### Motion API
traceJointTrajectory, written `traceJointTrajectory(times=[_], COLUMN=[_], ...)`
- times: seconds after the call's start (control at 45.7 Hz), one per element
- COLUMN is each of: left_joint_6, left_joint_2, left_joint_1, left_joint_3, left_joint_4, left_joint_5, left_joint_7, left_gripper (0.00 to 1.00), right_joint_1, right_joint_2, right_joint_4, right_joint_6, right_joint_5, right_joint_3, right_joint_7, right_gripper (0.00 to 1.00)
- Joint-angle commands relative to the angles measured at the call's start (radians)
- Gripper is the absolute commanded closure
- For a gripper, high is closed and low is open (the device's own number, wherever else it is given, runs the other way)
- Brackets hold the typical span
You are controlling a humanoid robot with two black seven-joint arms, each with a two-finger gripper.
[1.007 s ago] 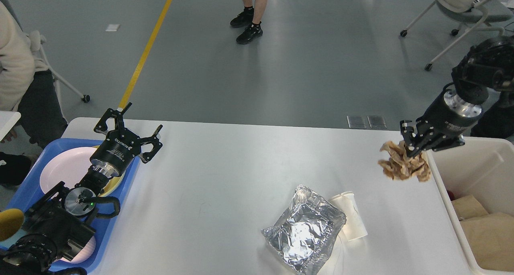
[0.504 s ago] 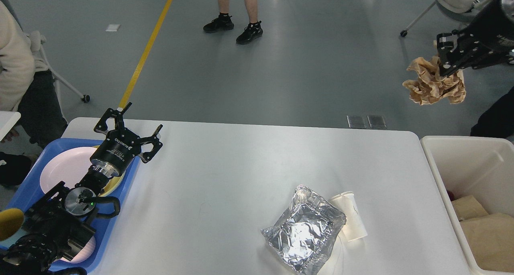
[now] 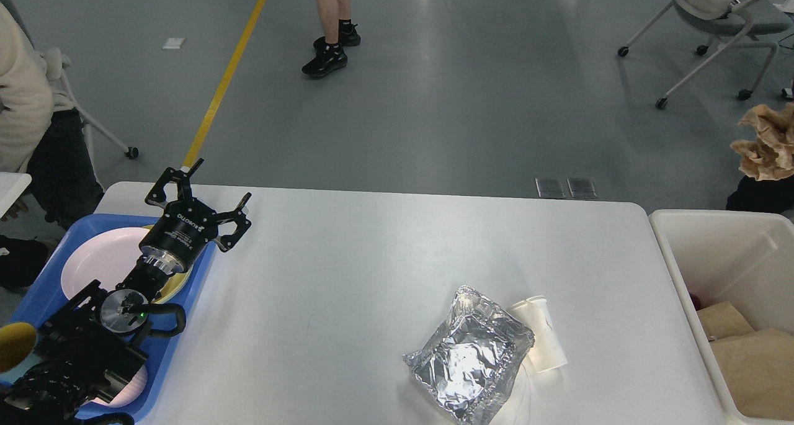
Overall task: Tidy desktop
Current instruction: 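Lift the brown paper and carry it over the bin, releasing it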
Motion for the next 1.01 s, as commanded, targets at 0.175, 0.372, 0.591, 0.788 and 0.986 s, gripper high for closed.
traceJointTrajectory(times=[0.175, 0.372, 0.591, 0.788, 0.986], left_joint_6=[0.000, 0.000, 0.000, 0.000, 0.000], left_joint_2=[0.000, 0.000, 0.000, 0.000, 0.000], left_joint_1=[0.000, 0.000, 0.000, 0.000, 0.000], left_joint_3=[0.000, 0.000, 0.000, 0.000, 0.000], left_joint_4=[0.000, 0.000, 0.000, 0.000, 0.000], left_joint_5=[0.000, 0.000, 0.000, 0.000, 0.000], left_joint_7=[0.000, 0.000, 0.000, 0.000, 0.000], left_gripper=[0.03, 0.03, 0.03, 0.03, 0.03], right_joint_1=[-0.260, -0.463, -0.733, -0.822, -0.842], right_joint_2=[-0.124, -0.133, -0.131, -0.128, -0.119], right_joint_4=[-0.072, -0.072, -0.080, -0.089, -0.089], right_joint_6=[-0.131, -0.482, -0.800, -0.819, -0.820], right_joint_5=[0.014, 0.023, 0.023, 0.023, 0.023], right_joint_3=[0.014, 0.067, 0.205, 0.299, 0.304], right_joint_7=[0.001, 0.001, 0.002, 0.004, 0.004], right_gripper=[1.00, 1.00, 1.00, 1.00, 1.00])
